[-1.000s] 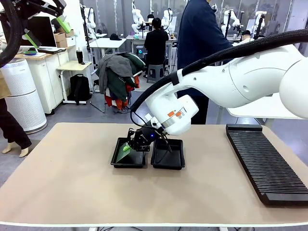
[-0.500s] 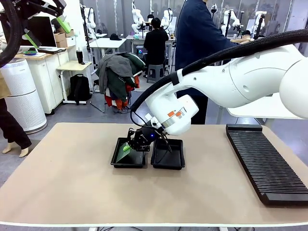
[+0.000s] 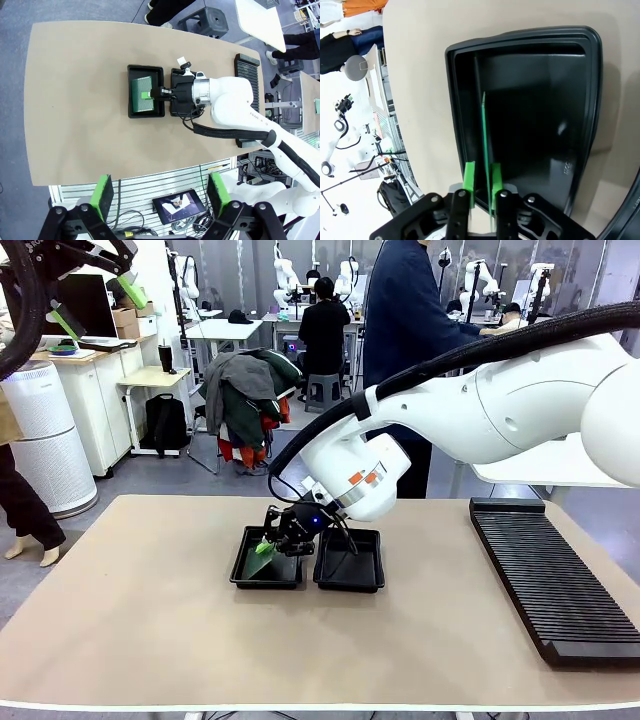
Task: Inspect and transfer BCBs to ESD trays.
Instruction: Pick up the Blank PCB from the PCB Rack and place it in the left ESD tray.
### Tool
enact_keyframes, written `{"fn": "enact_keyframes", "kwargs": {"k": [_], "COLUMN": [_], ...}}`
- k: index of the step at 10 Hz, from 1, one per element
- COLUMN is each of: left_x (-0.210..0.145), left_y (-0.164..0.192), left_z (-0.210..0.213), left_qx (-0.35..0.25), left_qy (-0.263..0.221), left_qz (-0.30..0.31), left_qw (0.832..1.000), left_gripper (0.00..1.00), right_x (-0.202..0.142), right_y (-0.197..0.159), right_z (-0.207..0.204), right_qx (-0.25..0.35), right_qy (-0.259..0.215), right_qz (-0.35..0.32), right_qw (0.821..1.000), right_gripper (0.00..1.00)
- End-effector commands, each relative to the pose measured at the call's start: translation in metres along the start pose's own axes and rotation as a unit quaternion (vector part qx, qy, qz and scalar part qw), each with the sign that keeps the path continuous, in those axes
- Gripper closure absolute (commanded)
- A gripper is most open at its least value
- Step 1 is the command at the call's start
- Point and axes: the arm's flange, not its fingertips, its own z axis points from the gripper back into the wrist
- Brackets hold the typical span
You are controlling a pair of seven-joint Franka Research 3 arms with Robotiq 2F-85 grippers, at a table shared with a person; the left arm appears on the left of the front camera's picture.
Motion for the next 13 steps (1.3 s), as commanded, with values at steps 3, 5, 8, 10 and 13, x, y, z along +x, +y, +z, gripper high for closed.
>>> {"fn": "enact_keyframes", "kwargs": {"k": [3, 5, 8, 10, 13], "left_x": [-0.001, -0.001, -0.001, -0.001, -0.001], "left_y": [0.001, 0.001, 0.001, 0.001, 0.001], "left_z": [-0.002, -0.002, -0.002, -0.002, -0.002], "left_qx": [0.000, 0.000, 0.000, 0.000, 0.000], "left_qy": [0.001, 0.001, 0.001, 0.001, 0.001], "left_qz": [-0.004, -0.004, -0.004, -0.004, -0.004], "left_qw": [1.000, 1.000, 1.000, 1.000, 1.000], "left_gripper": [0.00, 0.00, 0.00, 0.00, 0.00], "right_x": [-0.005, -0.003, 0.003, 0.004, 0.005], "right_y": [0.015, 0.023, 0.035, 0.045, 0.068], "right_z": [0.010, 0.011, 0.017, 0.024, 0.041], "right_qx": [-0.036, -0.056, -0.111, -0.149, -0.232], "right_qy": [-0.011, -0.004, 0.013, 0.018, 0.016], "right_qz": [-0.011, -0.017, -0.028, -0.030, -0.026], "right_qw": [0.999, 0.998, 0.993, 0.988, 0.972], "right_gripper": [0.65, 0.57, 0.53, 0.44, 0.22]}}
